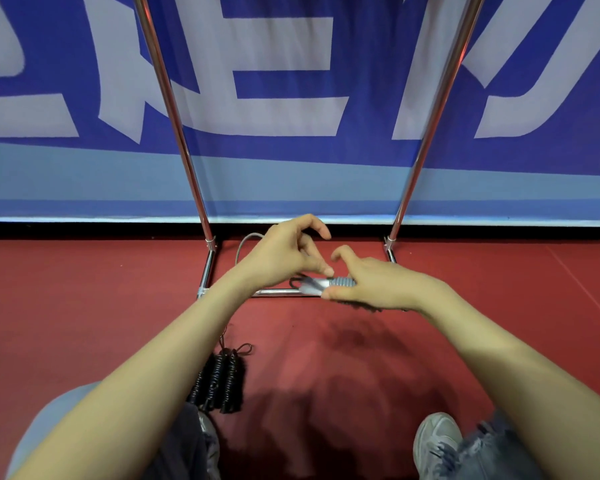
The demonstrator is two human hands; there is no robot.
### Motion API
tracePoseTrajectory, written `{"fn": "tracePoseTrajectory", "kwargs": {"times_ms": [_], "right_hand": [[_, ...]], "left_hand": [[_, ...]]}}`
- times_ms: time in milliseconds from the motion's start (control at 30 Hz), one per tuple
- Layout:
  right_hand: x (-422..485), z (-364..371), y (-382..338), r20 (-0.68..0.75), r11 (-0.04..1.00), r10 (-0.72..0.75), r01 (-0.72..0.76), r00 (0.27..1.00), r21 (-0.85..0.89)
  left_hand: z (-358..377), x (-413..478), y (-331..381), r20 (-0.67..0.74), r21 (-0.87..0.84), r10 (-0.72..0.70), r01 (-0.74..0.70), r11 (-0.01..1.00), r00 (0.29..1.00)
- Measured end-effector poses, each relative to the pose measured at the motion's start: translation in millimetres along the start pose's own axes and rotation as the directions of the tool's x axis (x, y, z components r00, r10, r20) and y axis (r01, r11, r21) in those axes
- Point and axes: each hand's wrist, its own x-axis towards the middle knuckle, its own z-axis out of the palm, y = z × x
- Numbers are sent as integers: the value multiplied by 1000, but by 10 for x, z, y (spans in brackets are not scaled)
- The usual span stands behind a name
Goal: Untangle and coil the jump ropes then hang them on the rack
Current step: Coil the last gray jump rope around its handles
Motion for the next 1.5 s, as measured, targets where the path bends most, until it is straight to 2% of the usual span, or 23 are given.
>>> {"fn": "tracePoseTrajectory", "kwargs": {"times_ms": [67, 133, 233, 333, 367, 433, 500, 567, 667, 733, 767, 800, 833, 867, 900, 933, 1000, 1067, 1167, 1233, 1300, 1367, 1500], "right_hand": [[20, -46, 39, -132, 1000, -6, 2, 991, -31], [49, -114, 118, -284, 1000, 5, -4, 959, 3], [75, -169, 197, -422, 999, 44, -27, 906, 46], [87, -160, 187, -492, 998, 61, -56, 868, 25], [93, -155, 187, -505, 998, 66, -62, 861, 24], [101, -145, 203, -521, 997, 78, -72, 850, 33], [101, -150, 220, -533, 996, 83, -77, 842, 35], [84, -165, 218, -548, 996, 87, -83, 832, 33], [71, -186, 196, -565, 996, 90, -83, 820, 38], [77, -179, 187, -533, 996, 88, -79, 841, 39], [84, -173, 181, -508, 997, 79, -80, 858, 19], [93, -161, 185, -489, 997, 68, -83, 870, -8], [97, -151, 189, -484, 996, 59, -85, 873, -32], [102, -137, 193, -491, 995, 53, -88, 869, -49], [105, -129, 193, -501, 994, 50, -91, 864, -59], [106, -123, 193, -508, 993, 47, -94, 860, -66], [119, -118, 189, -524, 994, 47, -93, 850, -60], [127, -132, 201, -548, 995, 81, -101, 832, -6], [124, -179, 250, -568, 988, 147, -97, 810, 117], [117, -200, 265, -557, 979, 157, -55, 815, 196], [101, -224, 262, -543, 964, 152, -1, 826, 268], [79, -254, 253, -524, 927, 117, 97, 844, 363], [22, -305, 207, -441, 762, 16, 274, 897, 586]], "left_hand": [[54, 5, 40, -122, -86, 16, -26, 996, 992], [95, 10, 81, -164, -120, 49, -70, 990, 985], [168, -11, 80, -129, 47, 152, -147, 988, 980], [206, -25, 17, -225, 170, 209, -173, 970, 952], [216, -25, 14, -273, 142, 173, -139, 980, 946], [240, -30, 55, -300, -115, -12, -24, 993, 954], [263, -25, 103, -186, -394, -185, 99, 914, 965], [247, -24, 107, -113, -490, -267, 180, 853, 957], [194, -11, 94, -216, -558, -284, 121, 821, 934], [166, -46, 119, -381, -406, -146, -23, 914, 913], [151, -61, 130, -447, -199, -2, -97, 975, 895], [136, -71, 122, -449, 85, 160, -136, 987, 879], [115, -81, 126, -407, 352, 301, -156, 923, 862], [93, -83, 118, -355, 524, 399, -173, 834, 845], [80, -81, 116, -325, 593, 449, -190, 782, 832], [76, -80, 111, -325, 591, 467, -209, 779, 822], [104, -81, 130, -357, 513, 461, -242, 824, 813], [173, -95, 167, -412, 371, 377, -225, 901, 829], [266, -69, 143, -438, 13, 76, -78, 997, 896], [268, -42, 94, -287, -316, -173, 77, 946, 942], [226, -29, 66, -79, -497, -294, 218, 840, 953], [171, -17, 49, -7, -534, -308, 257, 806, 951], [110, 10, -14, -144, -461, -270, 177, 870, 952]]}}
